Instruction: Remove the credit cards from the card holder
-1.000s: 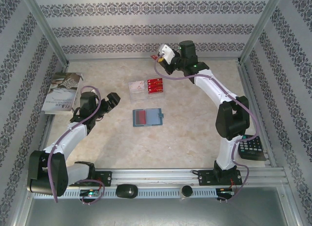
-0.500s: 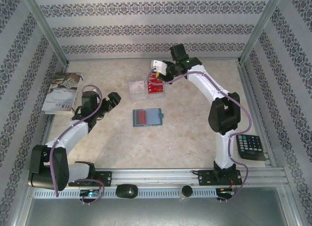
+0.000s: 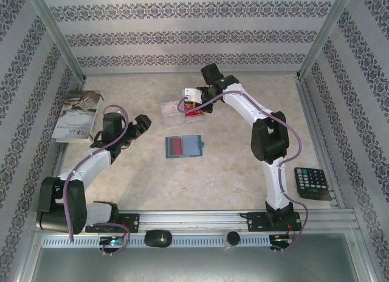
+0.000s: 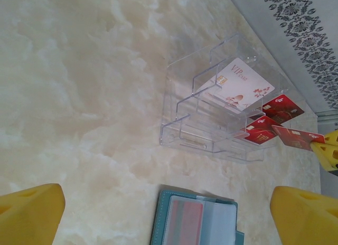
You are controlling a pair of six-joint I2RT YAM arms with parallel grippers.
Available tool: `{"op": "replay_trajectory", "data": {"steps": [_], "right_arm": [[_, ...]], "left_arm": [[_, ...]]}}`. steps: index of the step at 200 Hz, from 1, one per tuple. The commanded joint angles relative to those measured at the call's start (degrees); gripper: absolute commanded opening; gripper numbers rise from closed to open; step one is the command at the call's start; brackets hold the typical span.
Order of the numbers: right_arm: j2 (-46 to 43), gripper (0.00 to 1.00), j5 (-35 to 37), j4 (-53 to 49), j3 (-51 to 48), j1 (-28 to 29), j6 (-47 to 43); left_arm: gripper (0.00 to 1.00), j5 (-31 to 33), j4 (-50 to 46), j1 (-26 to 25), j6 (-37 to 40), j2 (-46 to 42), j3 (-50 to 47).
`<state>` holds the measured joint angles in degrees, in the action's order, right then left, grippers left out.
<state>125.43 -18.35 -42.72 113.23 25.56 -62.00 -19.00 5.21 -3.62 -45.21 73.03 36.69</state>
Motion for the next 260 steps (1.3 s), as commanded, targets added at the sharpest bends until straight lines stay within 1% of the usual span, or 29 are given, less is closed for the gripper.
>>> {"op": "replay_trajectory", "data": {"steps": [1, 31, 203, 234, 247, 260], "right_arm": [[0.77, 0.00, 1.56, -0.84, 0.55, 0.71, -1.76], [1.66, 0.00, 3.90, 0.29, 0.39, 1.50, -2.68], [3.99, 0.00, 5.89, 2.05, -0.99, 3.08, -2.43], [3.99, 0.00, 6.69, 3.76, -1.77, 3.25, -1.88], [3.69, 0.10, 7.67, 6.04, -2.50, 3.31, -1.25], [3.27, 0.17, 8.42, 8.12, -3.15, 3.43, -0.94]], "left_arm": [[1.00, -0.06, 1.38, 0.81, 1.25, 0.37, 1.55], [1.00, -0.02, 1.38, 0.85, 1.19, 0.78, 1.46], [1.00, -0.34, 1.91, 0.83, 1.06, 1.08, 1.10], [1.00, -0.59, 2.17, 0.88, 0.97, 1.14, 0.89], [1.00, -0.55, 2.19, 0.86, 0.95, 0.98, 0.86], [1.00, -0.80, 2.34, 0.81, 1.00, 0.94, 0.80]]}}
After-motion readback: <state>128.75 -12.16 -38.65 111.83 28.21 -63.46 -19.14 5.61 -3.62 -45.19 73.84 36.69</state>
